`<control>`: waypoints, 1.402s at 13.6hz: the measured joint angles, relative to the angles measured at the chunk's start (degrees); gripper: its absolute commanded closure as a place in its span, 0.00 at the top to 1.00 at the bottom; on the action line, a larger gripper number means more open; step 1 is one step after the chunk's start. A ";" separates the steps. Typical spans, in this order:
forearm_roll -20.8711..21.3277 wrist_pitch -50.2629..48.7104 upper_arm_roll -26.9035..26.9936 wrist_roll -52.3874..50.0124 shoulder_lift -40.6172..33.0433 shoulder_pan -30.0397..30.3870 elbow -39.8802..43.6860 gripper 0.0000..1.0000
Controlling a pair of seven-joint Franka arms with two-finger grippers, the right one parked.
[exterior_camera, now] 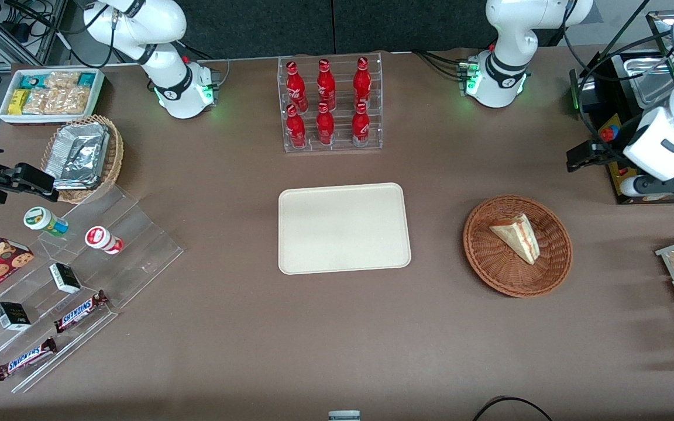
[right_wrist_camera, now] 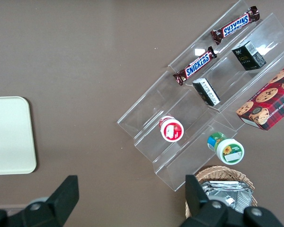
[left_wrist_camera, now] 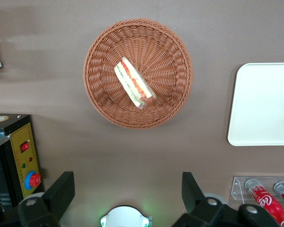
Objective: Place sandwich from basket to tray
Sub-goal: 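Move the left gripper over the sandwich in the wicker basket, then lower the left gripper and close it on the wrapped sandwich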
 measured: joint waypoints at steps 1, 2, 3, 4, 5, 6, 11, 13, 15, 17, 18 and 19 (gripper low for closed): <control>0.00 -0.18 0.00 0.00 -0.04 -0.04 0.27 1.00; 0.00 -0.19 0.00 0.00 -0.05 -0.06 0.28 1.00; 0.01 -0.15 0.02 0.00 -0.02 -0.05 0.18 1.00; 0.05 0.12 0.06 0.00 0.04 -0.04 -0.30 1.00; 0.08 0.98 0.18 0.00 0.10 0.00 -1.66 1.00; 0.10 2.79 0.35 0.00 0.15 0.02 -3.90 1.00; 0.10 18.17 0.97 -8.06 0.21 0.08 -17.79 1.00; 0.10 23.85 0.96 -13.29 0.14 0.03 -21.83 1.00; 0.10 29.28 0.94 -17.53 0.08 -0.09 -25.40 1.00; 0.10 35.48 0.92 -21.52 0.09 -0.31 -29.43 1.00; 0.10 38.93 0.89 -23.28 0.11 -0.37 -31.57 1.00; 0.10 41.92 0.88 -25.03 0.14 -0.37 -33.52 1.00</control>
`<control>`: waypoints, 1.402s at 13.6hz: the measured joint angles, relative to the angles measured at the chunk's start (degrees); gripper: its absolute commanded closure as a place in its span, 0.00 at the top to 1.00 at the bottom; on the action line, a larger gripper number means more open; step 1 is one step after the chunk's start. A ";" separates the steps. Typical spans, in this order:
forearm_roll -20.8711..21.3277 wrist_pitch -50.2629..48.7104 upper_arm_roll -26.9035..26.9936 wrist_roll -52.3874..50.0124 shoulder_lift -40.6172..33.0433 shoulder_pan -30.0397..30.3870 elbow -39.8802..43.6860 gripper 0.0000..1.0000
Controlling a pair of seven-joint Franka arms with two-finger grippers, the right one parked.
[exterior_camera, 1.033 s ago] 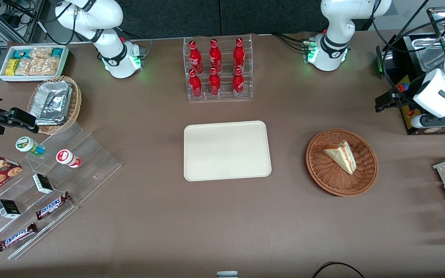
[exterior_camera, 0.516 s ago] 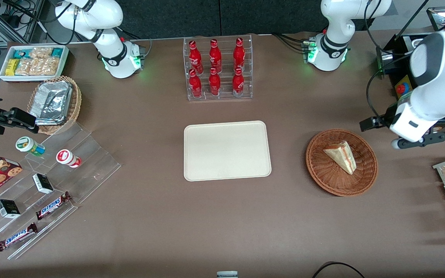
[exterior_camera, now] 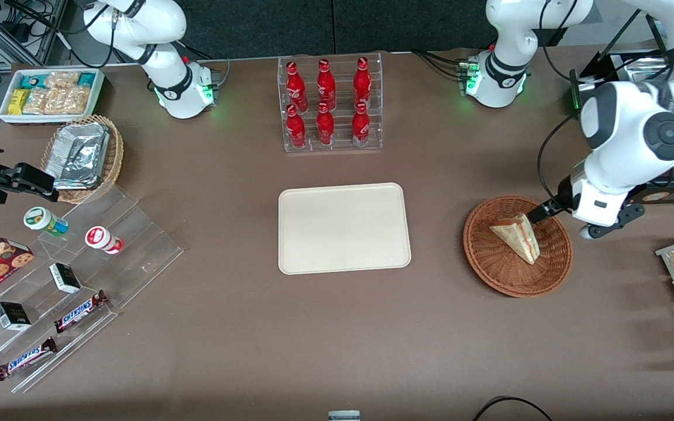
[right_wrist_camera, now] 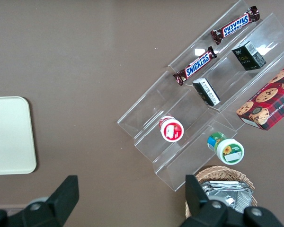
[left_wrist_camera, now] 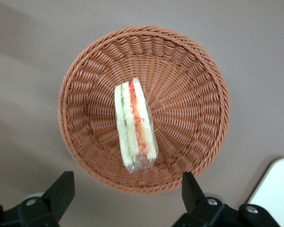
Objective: Place sandwich from basket to tray
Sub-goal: 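Lower the left gripper and close it on the wrapped sandwich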
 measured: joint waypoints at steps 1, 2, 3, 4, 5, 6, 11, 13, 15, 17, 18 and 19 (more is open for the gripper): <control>0.00 1.74 0.00 -1.52 0.07 0.00 -1.35 1.00; 0.00 2.65 0.00 -2.90 0.25 0.00 -2.14 1.00; 0.00 3.63 -0.01 -4.21 0.56 0.00 -2.55 1.00; 0.00 5.08 -0.03 -5.74 1.02 -0.02 -2.83 1.00; 0.00 6.81 -0.06 -7.42 1.65 -0.07 -3.14 1.00; 0.00 8.69 -0.10 -8.92 2.51 -0.18 -3.39 1.00; 0.00 12.68 -0.24 -11.65 7.46 -1.82 -3.66 1.00; 0.81 12.71 -0.24 -11.60 9.15 -1.92 -3.73 1.00; 3.39 12.74 -0.24 -11.61 10.96 -1.92 -3.77 1.00; 4.24 12.95 -0.23 -11.61 12.21 -1.92 -3.77 1.00; 4.29 13.40 -0.21 -11.62 12.63 -1.92 -3.77 0.90; 4.29 13.98 -0.18 -11.70 13.03 -1.91 -3.78 0.51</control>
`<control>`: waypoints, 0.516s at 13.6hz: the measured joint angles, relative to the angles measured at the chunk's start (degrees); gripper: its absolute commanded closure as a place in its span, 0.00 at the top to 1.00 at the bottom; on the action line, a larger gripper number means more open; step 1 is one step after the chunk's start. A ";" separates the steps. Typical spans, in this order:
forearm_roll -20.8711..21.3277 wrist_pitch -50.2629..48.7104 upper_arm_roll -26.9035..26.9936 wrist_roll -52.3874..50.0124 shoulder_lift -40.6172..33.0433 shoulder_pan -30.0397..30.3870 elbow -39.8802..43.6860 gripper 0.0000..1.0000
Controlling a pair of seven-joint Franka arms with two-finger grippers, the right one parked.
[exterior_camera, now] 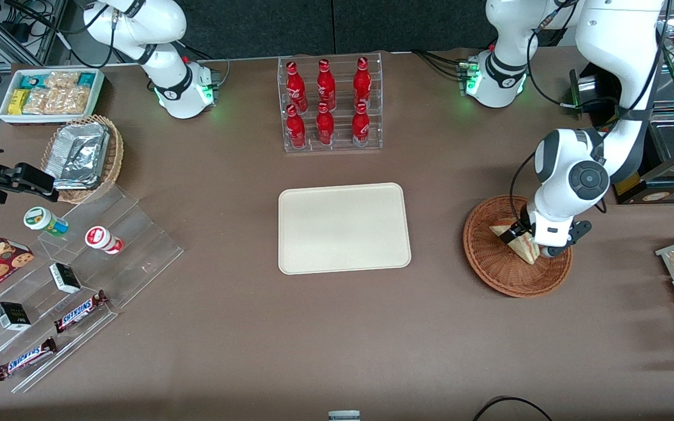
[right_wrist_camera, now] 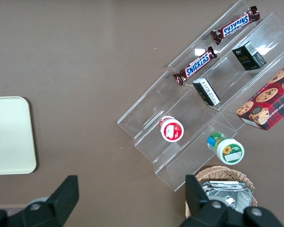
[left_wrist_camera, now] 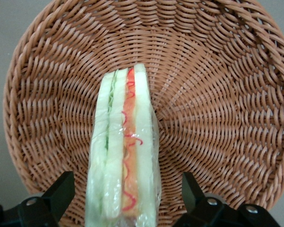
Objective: Place sandwich from basket to tray
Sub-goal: 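Lower the left gripper and close it on the wrapped sandwich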
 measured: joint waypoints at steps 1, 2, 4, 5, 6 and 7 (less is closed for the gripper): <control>0.00 0.44 0.04 -0.13 0.38 0.02 -0.01 0.07; -0.01 0.59 0.09 -0.29 0.65 0.06 -0.01 0.00; -0.01 0.59 0.12 -0.79 0.75 0.16 0.00 0.00; -0.01 0.59 0.12 -0.94 0.73 0.21 0.00 0.00; -0.01 0.42 0.12 -1.06 0.70 0.23 0.01 0.00; -0.01 -0.14 0.12 -1.14 0.65 0.24 0.20 0.00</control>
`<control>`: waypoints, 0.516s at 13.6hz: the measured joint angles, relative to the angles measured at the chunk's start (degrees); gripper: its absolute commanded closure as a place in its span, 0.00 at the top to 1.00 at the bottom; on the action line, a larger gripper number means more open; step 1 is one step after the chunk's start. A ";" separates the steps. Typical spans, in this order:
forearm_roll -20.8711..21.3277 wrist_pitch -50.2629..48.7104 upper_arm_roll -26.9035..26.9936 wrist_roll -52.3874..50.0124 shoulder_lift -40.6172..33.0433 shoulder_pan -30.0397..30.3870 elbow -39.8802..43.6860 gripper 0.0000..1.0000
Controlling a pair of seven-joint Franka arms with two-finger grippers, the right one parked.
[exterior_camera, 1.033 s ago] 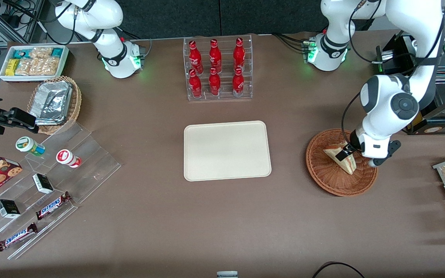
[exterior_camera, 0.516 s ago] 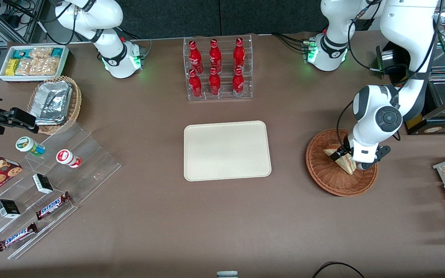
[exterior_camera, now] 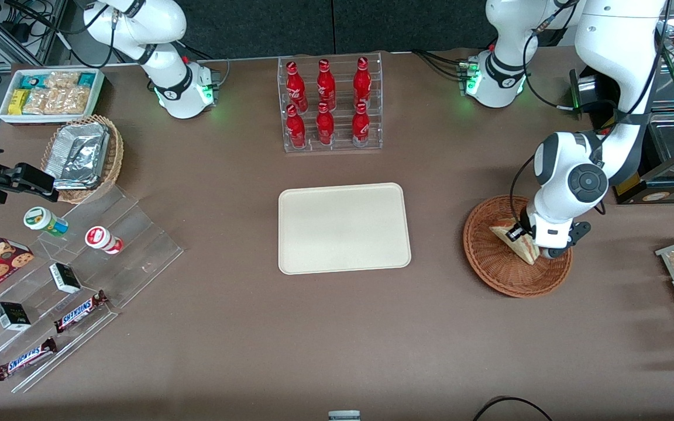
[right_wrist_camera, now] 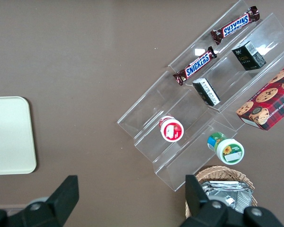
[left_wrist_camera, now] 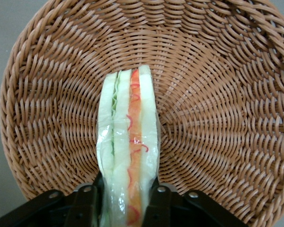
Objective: Place sandwich from basket to tray
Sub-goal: 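Lower the left gripper and close it on the wrapped sandwich, then lift the sandwich and carry it over the cream tray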
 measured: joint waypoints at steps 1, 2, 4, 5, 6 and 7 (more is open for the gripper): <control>0.00 -2.09 -0.03 -0.03 -0.05 -0.02 0.92 0.00; 0.00 -5.82 -0.12 -0.03 -0.07 -0.13 2.87 0.00; 0.00 -13.62 -0.27 -0.01 -0.23 -1.04 8.19 0.00; 0.01 -16.63 -0.36 -0.01 -0.37 -2.02 10.83 0.00; 0.01 -19.07 -0.45 -0.01 -0.47 -3.37 13.18 0.00; 0.01 -20.80 -0.55 -0.01 -0.53 -4.99 15.14 0.00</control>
